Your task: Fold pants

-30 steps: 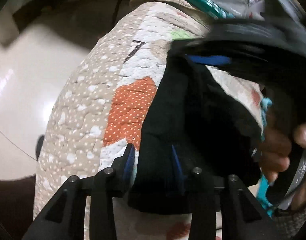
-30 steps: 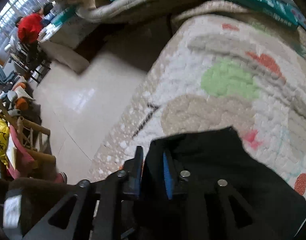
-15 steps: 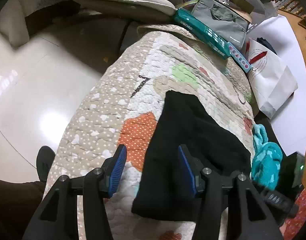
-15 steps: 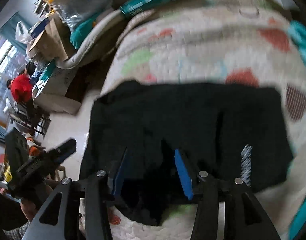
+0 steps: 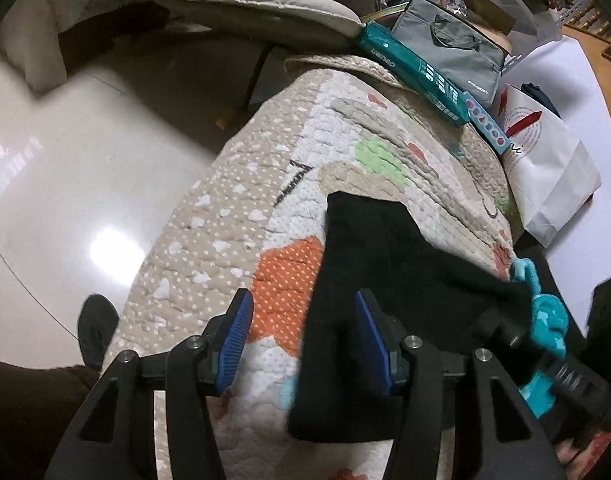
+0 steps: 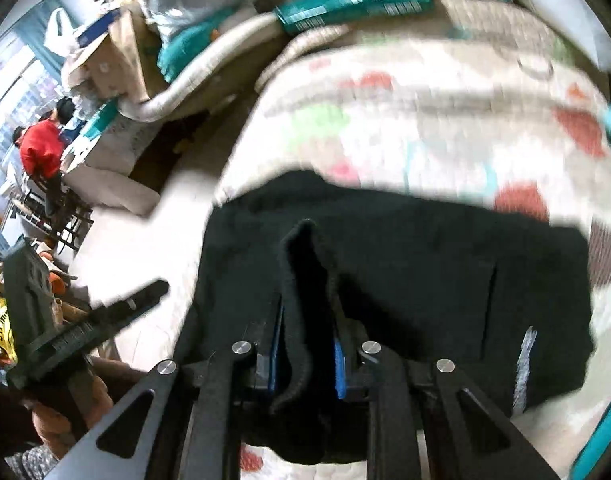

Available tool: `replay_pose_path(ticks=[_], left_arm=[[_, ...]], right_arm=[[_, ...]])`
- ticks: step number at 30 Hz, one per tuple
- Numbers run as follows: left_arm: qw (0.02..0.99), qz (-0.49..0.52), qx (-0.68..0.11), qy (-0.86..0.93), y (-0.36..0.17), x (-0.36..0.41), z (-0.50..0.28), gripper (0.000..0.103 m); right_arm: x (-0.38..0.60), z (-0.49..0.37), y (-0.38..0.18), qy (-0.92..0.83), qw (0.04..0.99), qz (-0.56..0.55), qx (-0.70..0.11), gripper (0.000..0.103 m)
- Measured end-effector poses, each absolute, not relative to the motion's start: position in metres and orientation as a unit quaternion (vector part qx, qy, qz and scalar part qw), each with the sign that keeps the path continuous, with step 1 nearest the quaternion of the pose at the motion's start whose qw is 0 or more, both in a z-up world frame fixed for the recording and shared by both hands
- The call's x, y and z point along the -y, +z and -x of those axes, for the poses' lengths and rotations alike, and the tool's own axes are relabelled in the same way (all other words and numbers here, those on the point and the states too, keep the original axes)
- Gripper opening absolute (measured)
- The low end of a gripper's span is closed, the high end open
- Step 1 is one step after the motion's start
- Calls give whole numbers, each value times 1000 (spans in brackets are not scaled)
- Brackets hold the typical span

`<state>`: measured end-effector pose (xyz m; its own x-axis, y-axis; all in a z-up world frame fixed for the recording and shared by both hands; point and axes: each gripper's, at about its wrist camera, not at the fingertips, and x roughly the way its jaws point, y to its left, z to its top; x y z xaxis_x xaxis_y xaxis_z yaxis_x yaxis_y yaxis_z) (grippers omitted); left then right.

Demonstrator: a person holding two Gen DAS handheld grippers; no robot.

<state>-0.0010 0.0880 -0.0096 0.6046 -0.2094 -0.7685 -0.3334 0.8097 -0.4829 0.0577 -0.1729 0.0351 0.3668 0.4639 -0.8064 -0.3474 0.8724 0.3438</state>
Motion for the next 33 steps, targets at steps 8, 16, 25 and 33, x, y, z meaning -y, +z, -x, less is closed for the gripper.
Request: replay_pose_path(ticks=[8, 16, 25, 33], left_arm=[[831, 250, -495, 46, -29, -70, -11, 52], [842, 189, -500, 79, -35, -54, -15, 61], [834, 188, -506, 114, -39, -70, -13, 71], [818, 303, -472, 127, -28, -106, 12, 71]], right_arm=[[190, -74, 12, 145, 845, 48, -513, 41], [213, -45, 55, 209, 868, -79, -444, 42], [189, -33, -9, 190, 833, -74, -514, 39], [159, -68, 37, 236, 848, -27, -475, 50]])
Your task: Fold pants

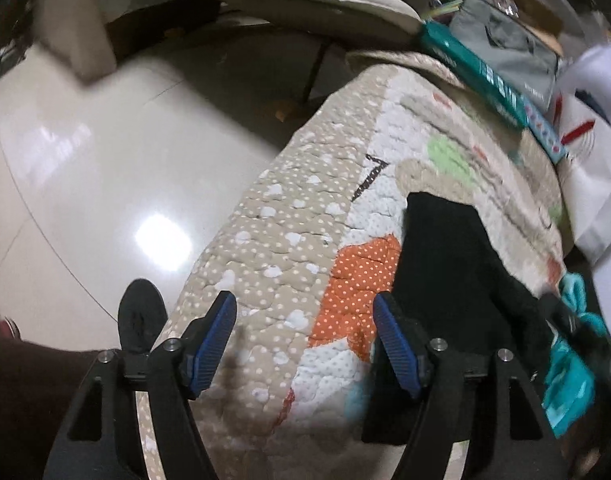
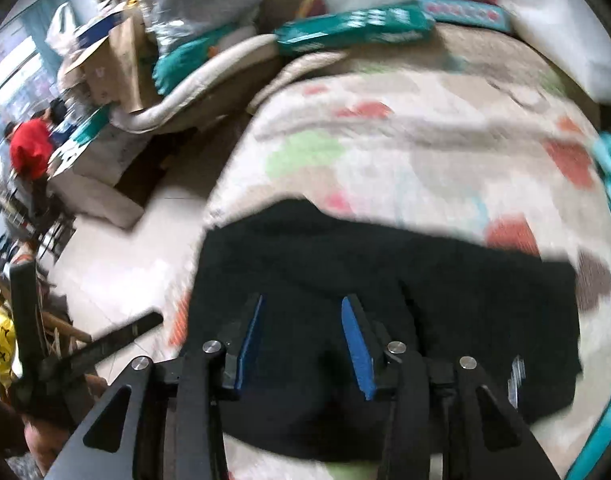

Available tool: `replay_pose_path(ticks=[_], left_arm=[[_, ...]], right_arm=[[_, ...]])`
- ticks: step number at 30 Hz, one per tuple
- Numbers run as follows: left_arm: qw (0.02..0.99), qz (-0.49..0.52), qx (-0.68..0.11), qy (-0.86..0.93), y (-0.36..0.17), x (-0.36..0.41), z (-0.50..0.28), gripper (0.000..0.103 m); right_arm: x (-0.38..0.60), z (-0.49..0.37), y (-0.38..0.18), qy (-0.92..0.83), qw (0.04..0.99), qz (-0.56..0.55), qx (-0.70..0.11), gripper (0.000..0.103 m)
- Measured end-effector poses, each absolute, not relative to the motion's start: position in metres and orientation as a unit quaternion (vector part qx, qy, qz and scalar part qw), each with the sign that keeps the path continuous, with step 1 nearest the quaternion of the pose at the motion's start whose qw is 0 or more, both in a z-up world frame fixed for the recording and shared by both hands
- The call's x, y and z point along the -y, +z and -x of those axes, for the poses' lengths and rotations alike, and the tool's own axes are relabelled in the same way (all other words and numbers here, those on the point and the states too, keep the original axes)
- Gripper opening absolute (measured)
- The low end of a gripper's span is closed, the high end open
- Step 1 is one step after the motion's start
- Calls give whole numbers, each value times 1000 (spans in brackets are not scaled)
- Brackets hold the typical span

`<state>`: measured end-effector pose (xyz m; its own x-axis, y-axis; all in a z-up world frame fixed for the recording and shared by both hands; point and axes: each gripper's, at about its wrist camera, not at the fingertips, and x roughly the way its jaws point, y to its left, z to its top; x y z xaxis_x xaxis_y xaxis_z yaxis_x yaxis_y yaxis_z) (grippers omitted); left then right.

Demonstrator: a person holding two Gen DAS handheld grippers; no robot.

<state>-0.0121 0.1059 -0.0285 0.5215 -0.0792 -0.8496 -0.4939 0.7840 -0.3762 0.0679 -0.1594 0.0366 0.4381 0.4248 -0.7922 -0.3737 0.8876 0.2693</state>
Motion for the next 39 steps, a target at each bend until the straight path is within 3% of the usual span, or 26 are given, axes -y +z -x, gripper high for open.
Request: replay_pose_path(ticks=[1, 2, 9, 11, 13, 17, 21, 23, 24, 25, 26, 33, 37, 39], left_arm=[[817, 312, -468, 125, -28, -106, 16, 71], [818, 322, -461, 116, -27, -103, 20, 71], [825, 246, -505, 55, -39, -45, 11, 71], [830, 200, -518, 50, -40, -33, 6, 53], [835, 173, -522, 27, -33, -29, 4, 19], [834, 162, -525, 56, -27, -43, 10, 6], [808, 197, -544, 109, -39, -72, 14, 6], [789, 235, -558, 108, -48, -81, 16, 10], [786, 247, -557, 103, -47, -83, 16, 17], [789, 255, -550, 99, -44, -83, 18, 29], [797, 257, -539, 98, -39, -83, 20, 35], [841, 226, -479, 109, -18, -71, 16, 47], [839, 137, -515, 110, -37, -44, 1, 50], [847, 109, -505, 123, -38, -40, 3, 60]], right_arm=[[147, -77, 40, 252, 842, -10, -477, 59], [130, -88, 41, 266, 835, 15, -482, 61], [35, -125, 10, 324, 764, 173, -531, 61], [18, -125, -4, 339, 731, 217, -551, 22], [4, -118, -10, 348, 713, 252, -554, 16], [-13, -121, -4, 367, 709, 223, -560, 15], [-33, -125, -21, 344, 716, 230, -562, 21], [-34, -129, -25, 345, 715, 219, -567, 33], [-31, -129, -21, 351, 717, 212, -564, 37], [-27, -127, -12, 354, 723, 209, -556, 45], [-18, -125, 0, 354, 734, 201, -543, 53], [118, -98, 73, 274, 837, 70, -468, 55], [167, -72, 40, 257, 830, -23, -495, 54], [177, -62, 9, 219, 823, -37, -523, 54]])
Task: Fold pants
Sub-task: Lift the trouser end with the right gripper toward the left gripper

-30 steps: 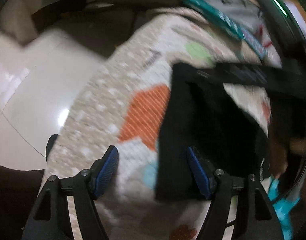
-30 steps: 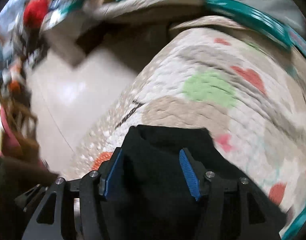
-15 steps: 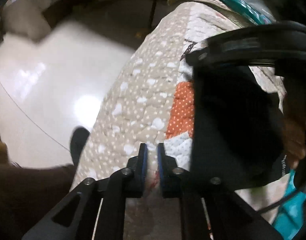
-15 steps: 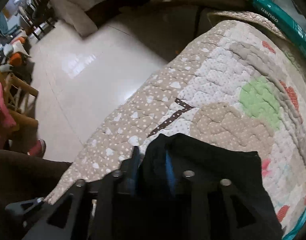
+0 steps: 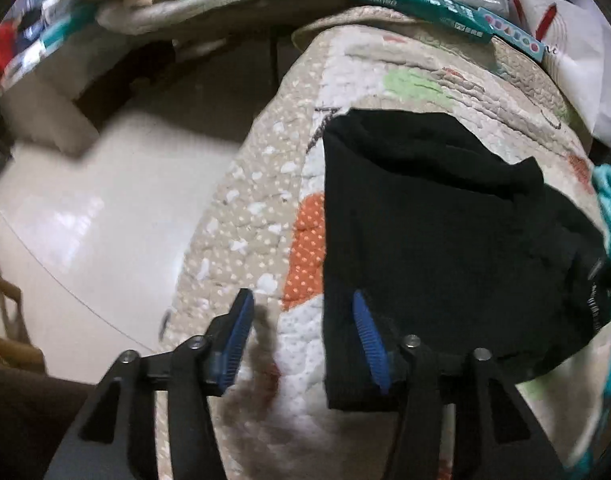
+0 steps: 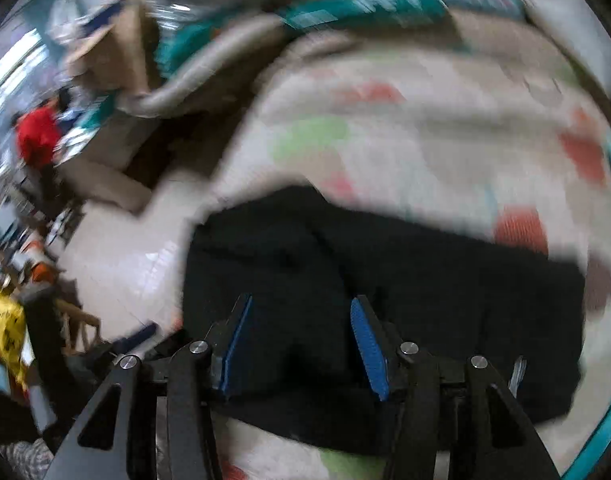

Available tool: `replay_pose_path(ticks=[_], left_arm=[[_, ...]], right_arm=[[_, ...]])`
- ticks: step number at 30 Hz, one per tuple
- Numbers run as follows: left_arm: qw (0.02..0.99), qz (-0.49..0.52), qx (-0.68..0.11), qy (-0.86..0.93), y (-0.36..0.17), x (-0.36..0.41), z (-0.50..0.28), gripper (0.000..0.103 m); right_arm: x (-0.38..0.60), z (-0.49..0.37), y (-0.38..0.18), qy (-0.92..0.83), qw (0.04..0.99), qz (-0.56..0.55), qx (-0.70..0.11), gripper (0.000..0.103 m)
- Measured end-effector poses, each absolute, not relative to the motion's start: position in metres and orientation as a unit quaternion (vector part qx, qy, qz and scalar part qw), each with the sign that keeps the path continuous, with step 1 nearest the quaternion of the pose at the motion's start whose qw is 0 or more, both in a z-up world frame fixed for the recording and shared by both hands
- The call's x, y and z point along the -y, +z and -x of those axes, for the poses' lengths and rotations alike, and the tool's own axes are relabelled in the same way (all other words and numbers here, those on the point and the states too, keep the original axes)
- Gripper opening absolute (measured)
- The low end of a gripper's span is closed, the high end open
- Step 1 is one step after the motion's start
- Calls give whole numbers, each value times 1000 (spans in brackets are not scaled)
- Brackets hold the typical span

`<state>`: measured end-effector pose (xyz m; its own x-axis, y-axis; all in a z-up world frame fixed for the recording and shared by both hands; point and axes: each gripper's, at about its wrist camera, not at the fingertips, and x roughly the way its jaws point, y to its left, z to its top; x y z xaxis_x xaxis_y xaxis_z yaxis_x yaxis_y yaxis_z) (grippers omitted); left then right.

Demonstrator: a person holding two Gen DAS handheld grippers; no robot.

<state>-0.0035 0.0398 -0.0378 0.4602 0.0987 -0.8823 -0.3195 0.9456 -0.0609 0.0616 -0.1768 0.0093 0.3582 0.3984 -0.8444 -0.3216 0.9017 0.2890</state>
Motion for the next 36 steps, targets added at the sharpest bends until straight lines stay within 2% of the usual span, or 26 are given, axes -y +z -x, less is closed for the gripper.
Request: replay_pose_path(ticks=[1, 3, 7, 10, 16, 19, 28, 32, 33, 34, 35, 36], left_arm=[[849, 106, -502, 126, -36, -42, 7, 63], [848, 132, -501, 115, -35, -53, 9, 63], [853, 173, -486, 82, -4, -58, 12, 62], [869, 127, -478, 24, 30, -27, -10, 62], [862, 23, -491, -126, 69, 79, -84, 64], [843, -1, -506, -183, 62, 131, -118, 64], [760, -104, -574, -286, -10, 256, -187, 64], [730, -190, -588, -293, -38, 289, -189, 71], [729, -211, -582, -292, -40, 295, -186, 70], [731, -220, -573, -299, -37, 298, -183, 57], [732, -221, -570, -301, -34, 298, -181, 52], [736, -222, -567, -297, -30, 296, -179, 39]], right_arm=[[183, -57, -7, 182, 822, -26, -539, 54], [199, -47, -21, 157, 829, -28, -537, 54], [251, -9, 12, 131, 871, -110, -461, 55], [294, 8, 25, 83, 883, -168, -431, 56], [342, 15, -9, 33, 859, -271, -433, 56], [353, 14, -19, 25, 849, -302, -433, 56], [361, -11, -45, 21, 847, -337, -410, 57], [356, -29, -51, 34, 854, -326, -404, 59], [354, -32, -51, 37, 857, -318, -405, 59], [352, -34, -51, 41, 858, -311, -407, 57], [352, -35, -51, 45, 857, -310, -410, 53], [353, -36, -50, 50, 855, -312, -413, 36]])
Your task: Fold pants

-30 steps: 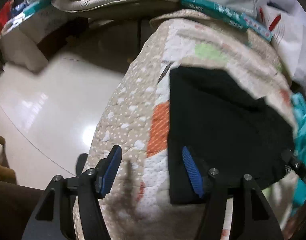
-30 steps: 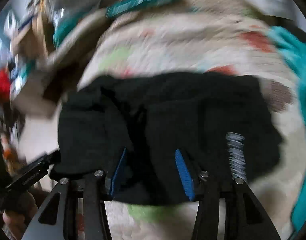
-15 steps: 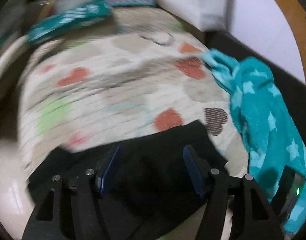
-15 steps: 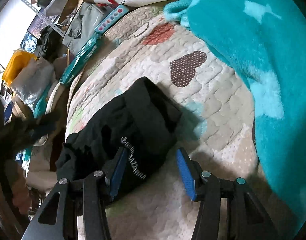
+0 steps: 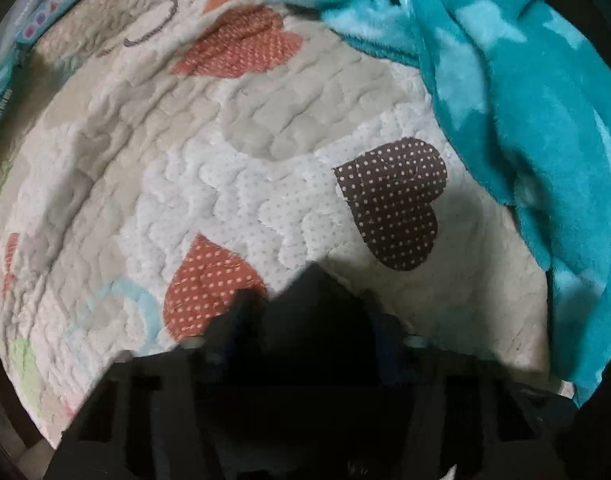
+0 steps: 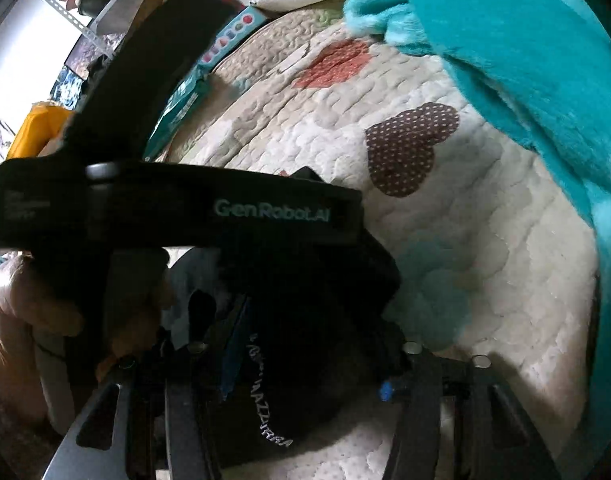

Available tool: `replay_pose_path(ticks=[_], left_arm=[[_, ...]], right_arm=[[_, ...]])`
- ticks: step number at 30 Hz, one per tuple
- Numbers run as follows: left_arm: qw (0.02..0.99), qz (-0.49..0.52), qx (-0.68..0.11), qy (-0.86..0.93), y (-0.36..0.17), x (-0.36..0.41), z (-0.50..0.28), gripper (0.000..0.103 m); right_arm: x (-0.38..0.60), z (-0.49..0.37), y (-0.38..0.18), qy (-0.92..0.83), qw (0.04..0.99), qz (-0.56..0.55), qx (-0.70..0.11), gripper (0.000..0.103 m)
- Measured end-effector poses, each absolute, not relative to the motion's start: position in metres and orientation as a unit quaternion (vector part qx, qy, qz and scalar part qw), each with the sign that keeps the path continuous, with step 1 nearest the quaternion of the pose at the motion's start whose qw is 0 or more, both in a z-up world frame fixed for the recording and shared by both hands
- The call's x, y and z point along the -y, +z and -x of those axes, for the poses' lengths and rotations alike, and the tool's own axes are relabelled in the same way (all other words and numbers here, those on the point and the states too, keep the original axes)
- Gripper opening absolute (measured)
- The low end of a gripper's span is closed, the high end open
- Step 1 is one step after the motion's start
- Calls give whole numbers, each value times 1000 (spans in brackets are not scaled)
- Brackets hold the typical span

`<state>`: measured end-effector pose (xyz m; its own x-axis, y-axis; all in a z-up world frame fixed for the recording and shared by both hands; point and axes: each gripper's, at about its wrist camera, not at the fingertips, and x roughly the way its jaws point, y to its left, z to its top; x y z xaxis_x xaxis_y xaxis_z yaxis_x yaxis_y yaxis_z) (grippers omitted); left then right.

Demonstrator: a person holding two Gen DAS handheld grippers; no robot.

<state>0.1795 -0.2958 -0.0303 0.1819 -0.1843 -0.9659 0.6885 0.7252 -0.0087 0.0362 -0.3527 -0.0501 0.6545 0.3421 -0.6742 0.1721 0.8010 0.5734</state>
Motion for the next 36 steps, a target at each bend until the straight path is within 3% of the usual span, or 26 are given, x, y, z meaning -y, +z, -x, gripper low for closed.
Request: replay_pose_path(ticks=[2, 5, 13, 18, 27, 33, 36], left_arm=[[740, -210, -564, -301, -22, 287, -177, 31], [752, -179, -556, -306, -1, 270, -171, 11], [797, -94, -514, -305, 73, 200, -148, 11], [824, -20, -494, -277, 101, 118, -134, 11], [829, 159, -498, -196, 49, -31, -114, 11], [813, 239, -513, -140, -5, -84, -119, 11], [797, 282, -519, -125, -28, -105, -120, 11]], right_arm=[[353, -38, -49, 59, 849, -313, -421, 27], [345, -36, -34, 78, 857, -300, -410, 24], [299, -18, 27, 150, 892, -226, -362, 23], [251, -11, 56, 208, 895, -171, -356, 23], [126, -10, 52, 288, 875, -24, -389, 23], [64, -17, 16, 289, 861, 72, -412, 23], [37, -11, -1, 285, 860, 141, -399, 28]])
